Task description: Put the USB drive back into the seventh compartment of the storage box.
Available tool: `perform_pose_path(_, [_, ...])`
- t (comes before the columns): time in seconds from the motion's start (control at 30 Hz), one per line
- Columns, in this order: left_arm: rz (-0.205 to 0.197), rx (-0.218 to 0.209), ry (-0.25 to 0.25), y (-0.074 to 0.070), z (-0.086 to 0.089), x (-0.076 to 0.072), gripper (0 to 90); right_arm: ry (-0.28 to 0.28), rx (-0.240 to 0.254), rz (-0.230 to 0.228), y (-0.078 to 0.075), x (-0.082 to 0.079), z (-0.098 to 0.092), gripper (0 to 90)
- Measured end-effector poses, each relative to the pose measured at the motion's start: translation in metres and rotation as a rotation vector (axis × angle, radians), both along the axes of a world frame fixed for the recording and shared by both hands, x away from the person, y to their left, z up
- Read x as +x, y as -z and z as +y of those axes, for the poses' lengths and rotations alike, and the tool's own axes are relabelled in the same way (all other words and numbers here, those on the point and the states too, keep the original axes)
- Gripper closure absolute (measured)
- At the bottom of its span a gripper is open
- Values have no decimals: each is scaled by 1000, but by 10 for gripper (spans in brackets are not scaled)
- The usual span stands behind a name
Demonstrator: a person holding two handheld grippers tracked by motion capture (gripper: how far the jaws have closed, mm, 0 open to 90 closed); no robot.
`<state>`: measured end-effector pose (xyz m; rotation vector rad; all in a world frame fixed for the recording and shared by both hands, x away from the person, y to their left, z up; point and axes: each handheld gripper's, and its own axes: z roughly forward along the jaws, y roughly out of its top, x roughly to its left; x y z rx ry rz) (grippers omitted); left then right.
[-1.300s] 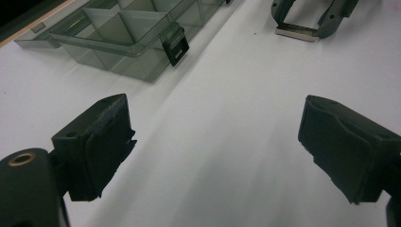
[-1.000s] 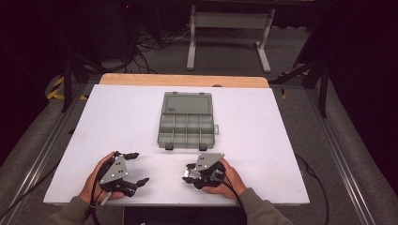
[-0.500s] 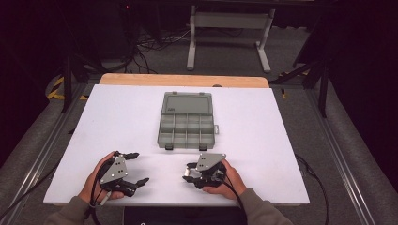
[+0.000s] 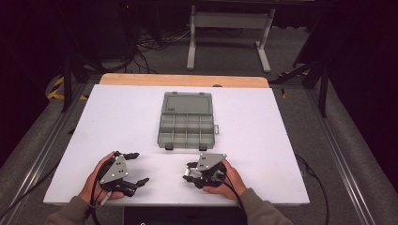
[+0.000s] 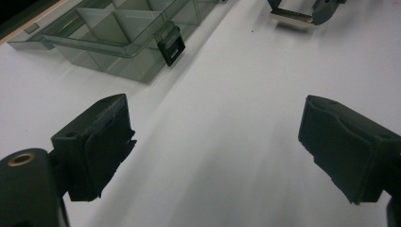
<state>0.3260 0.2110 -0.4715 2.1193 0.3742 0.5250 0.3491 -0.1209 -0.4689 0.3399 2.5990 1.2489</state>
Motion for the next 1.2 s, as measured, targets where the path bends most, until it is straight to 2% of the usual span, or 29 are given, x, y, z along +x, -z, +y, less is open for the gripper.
perform_pose_path(0.23, [2,17,5,0,-1,0,108,6,9,-8,0,0,-1,534])
perform_pose_path(0.47, [1,17,4,0,-1,0,106,7,8,-12,0,0,-1,535])
perform_pose_path(0.97, [3,12,3,0,-2,-1,106,50,65,-83,-17,-4,-11,535])
perform_pose_path(1.2, [2,16,4,0,-1,0,106,67,78,-101,-22,-4,-15,534])
